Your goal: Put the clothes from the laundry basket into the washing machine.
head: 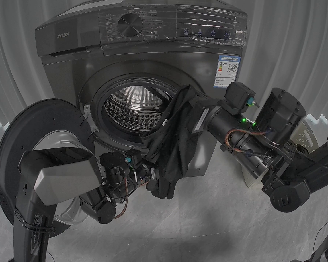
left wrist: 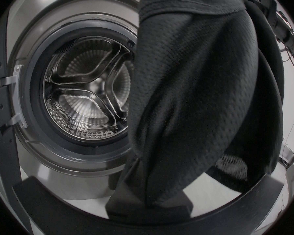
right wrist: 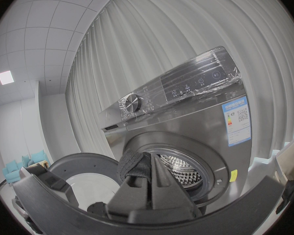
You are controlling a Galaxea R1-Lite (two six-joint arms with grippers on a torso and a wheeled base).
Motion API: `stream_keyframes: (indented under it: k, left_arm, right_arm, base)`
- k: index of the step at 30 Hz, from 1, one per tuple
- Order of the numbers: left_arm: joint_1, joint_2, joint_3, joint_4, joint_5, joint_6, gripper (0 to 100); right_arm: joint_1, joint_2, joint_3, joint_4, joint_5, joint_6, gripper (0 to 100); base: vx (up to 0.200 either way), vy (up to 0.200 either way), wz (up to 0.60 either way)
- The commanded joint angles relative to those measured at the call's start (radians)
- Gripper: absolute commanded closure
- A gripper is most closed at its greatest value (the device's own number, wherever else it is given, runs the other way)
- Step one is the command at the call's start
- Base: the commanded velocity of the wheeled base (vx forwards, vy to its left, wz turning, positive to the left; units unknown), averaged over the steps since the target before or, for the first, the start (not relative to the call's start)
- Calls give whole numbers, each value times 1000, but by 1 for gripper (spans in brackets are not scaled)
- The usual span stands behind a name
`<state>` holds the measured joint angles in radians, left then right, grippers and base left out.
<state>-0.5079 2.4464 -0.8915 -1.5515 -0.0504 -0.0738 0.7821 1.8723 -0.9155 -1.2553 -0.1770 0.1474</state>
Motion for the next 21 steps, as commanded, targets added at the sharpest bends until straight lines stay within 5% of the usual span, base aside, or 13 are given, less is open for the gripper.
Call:
stream_keyframes:
  k: [1, 9, 21]
  left_arm:
    - [48, -38, -41, -1, 53, -6, 100]
    - [69, -162, -21, -1, 57, -47, 100]
    - [29, -299, 74, -1, 55, -52, 100]
  right_arm:
    - [-37, -36, 145, 16, -1, -2, 100]
    - [-89, -35, 371, 14, 1, -16, 100]
    - [-101, 7, 477, -4, 14, -14, 100]
  base:
    - [0, 0, 0]
    - [0, 0, 0]
    - [0, 0, 0]
